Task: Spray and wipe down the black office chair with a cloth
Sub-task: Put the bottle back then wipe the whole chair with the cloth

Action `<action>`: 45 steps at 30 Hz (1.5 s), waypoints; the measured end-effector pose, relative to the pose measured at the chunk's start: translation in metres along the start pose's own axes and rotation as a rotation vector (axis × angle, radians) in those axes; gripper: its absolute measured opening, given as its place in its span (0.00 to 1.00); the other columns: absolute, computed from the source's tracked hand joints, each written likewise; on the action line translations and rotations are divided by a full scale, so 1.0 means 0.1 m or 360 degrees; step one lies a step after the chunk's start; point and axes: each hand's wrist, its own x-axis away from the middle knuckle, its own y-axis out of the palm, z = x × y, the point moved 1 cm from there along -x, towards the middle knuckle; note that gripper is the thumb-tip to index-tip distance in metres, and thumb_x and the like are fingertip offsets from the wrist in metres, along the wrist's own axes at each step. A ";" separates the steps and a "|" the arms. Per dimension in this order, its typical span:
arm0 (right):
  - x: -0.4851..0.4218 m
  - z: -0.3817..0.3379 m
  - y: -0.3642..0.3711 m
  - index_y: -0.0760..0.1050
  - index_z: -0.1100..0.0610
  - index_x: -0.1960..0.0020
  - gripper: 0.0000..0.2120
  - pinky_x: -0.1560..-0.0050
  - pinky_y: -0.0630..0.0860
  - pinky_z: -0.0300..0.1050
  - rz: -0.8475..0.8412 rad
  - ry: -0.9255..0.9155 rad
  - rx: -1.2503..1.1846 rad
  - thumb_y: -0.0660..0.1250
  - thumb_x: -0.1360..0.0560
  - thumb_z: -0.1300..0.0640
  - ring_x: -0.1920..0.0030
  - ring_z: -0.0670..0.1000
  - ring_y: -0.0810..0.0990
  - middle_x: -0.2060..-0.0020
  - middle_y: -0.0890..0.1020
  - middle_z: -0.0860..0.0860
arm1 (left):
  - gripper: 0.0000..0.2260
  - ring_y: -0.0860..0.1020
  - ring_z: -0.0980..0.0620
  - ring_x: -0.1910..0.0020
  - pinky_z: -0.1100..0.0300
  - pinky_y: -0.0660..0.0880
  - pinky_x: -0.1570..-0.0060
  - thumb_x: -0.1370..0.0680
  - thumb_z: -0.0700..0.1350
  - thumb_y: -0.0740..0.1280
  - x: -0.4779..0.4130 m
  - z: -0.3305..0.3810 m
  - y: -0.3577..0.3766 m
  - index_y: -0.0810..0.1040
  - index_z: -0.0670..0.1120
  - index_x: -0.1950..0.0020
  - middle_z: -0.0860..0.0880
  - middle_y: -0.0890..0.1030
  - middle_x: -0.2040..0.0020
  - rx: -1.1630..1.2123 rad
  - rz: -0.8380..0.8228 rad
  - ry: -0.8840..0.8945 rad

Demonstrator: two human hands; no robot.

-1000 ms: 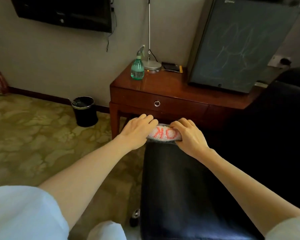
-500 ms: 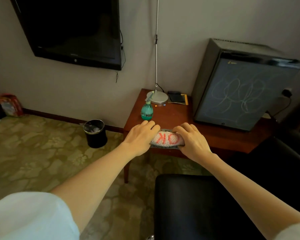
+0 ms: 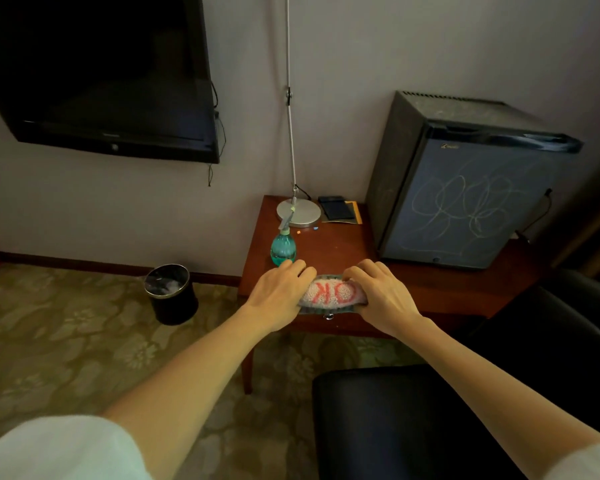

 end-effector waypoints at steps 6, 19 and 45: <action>-0.28 0.19 0.21 0.72 0.51 0.40 0.25 0.61 0.70 0.41 0.0007 0.0077 -0.0026 0.77 0.34 0.53 0.44 0.53 0.72 0.43 0.74 0.50 | 0.24 0.70 0.49 0.42 0.55 0.75 0.51 0.28 0.48 0.72 -0.35 -0.25 0.25 0.68 0.47 0.35 0.47 0.71 0.40 0.0074 -0.0021 0.0000; -1.45 1.18 1.35 0.73 0.54 0.41 0.22 0.59 0.75 0.50 -0.0196 0.0339 -0.0203 0.75 0.33 0.55 0.46 0.55 0.72 0.45 0.74 0.52 | 0.19 0.73 0.46 0.46 0.53 0.72 0.55 0.29 0.42 0.72 -1.70 -1.07 1.34 0.71 0.45 0.41 0.46 0.73 0.45 0.0112 -0.0328 -0.0002; -2.07 1.94 3.04 0.72 0.55 0.38 0.22 0.47 0.73 0.51 -0.0729 0.0655 -0.0368 0.66 0.32 0.62 0.41 0.58 0.68 0.39 0.72 0.54 | 0.26 0.67 0.43 0.35 0.54 0.67 0.35 0.27 0.38 0.67 -2.62 -1.55 3.12 0.63 0.43 0.31 0.42 0.68 0.34 -0.0115 -0.0944 0.0003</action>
